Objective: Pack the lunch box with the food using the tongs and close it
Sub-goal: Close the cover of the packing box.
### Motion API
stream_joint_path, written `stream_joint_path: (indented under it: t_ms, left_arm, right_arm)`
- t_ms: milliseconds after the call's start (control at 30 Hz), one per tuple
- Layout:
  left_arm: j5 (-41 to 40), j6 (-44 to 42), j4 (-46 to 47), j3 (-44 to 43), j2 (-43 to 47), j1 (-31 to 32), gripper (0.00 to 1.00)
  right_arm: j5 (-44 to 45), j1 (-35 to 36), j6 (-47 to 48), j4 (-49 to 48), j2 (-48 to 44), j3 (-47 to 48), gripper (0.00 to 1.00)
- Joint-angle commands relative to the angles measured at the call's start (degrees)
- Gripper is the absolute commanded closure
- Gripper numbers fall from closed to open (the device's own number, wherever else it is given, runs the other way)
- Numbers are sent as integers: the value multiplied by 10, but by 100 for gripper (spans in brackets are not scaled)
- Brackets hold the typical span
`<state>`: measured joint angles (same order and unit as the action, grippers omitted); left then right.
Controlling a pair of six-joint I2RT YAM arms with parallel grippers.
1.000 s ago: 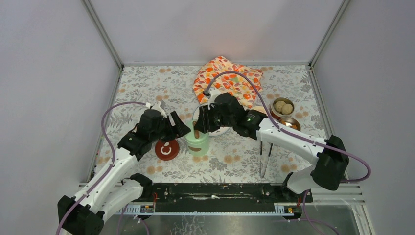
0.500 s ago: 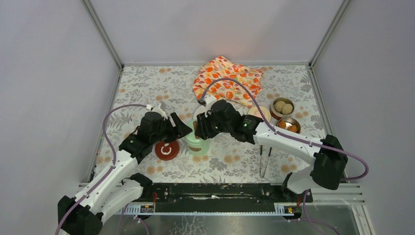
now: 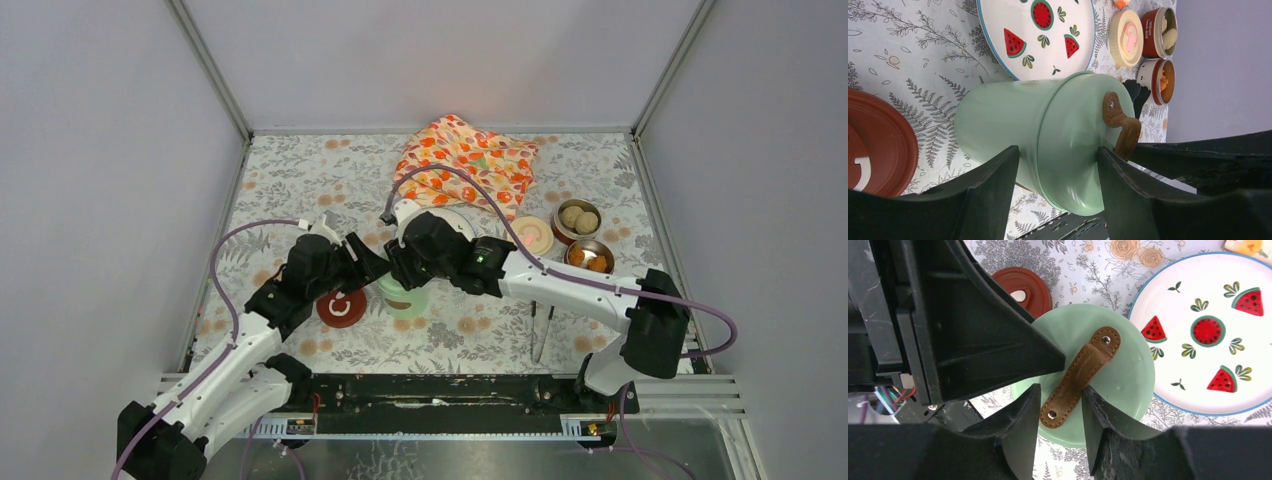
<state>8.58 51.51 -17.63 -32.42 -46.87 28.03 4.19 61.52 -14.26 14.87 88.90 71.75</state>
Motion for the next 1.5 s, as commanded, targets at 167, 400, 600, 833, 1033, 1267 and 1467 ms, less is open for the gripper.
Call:
stream_joint_path:
  t_ms: [167,400,600,833,1033,1267,1467]
  left_arm:
    - [-31,-6,-68,33,-37,18,37]
    - [-63,2,-94,29,-22,22,37]
    - [-109,-6,-131,0,5,22,36]
    - [-104,-19,-134,-17,-27,22,36]
    - [-107,-26,-134,-26,-34,22,36]
    - [-100,-30,-133,-30,-45,23,36]
    - [-93,-34,-129,-34,-50,23,36]
  right_arm:
    - [62,36,28,185,86,34,56]
    - [100,60,44,253,122,82,57]
    - [99,61,40,277,142,103,57]
    - [88,54,19,259,120,109,57]
    - [93,54,23,203,38,110,55]
    - [102,9,15,163,-18,100,57]
    - [65,-33,16,150,0,94,64]
